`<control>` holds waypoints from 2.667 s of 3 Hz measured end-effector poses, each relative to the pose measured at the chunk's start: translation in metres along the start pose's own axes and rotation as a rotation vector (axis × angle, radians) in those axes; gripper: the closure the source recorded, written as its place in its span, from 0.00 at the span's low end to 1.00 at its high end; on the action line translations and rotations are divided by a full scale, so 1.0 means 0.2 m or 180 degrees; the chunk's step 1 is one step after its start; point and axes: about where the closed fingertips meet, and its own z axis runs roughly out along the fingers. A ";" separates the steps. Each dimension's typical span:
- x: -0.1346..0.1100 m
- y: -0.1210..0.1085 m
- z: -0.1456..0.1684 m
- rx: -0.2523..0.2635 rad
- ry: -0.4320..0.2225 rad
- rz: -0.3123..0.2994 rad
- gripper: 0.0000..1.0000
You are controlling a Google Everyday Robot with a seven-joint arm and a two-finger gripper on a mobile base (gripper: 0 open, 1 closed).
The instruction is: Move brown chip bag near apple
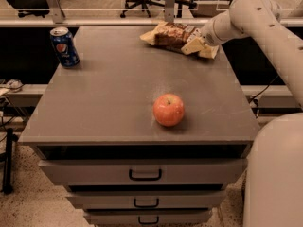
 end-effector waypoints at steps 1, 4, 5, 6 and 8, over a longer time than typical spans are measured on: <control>0.00 -0.01 -0.01 0.0045 0.0030 -0.0052 0.61; -0.22 -0.01 -0.28 0.0302 -0.0235 -0.0353 1.00; -0.33 0.03 -0.51 0.0375 -0.0344 -0.0503 1.00; -0.33 0.03 -0.50 0.0375 -0.0344 -0.0503 1.00; -0.23 0.24 -0.72 0.0237 -0.0317 -0.0660 1.00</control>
Offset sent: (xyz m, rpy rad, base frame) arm -0.0102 -0.0004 0.0357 -0.0817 -0.0889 0.0060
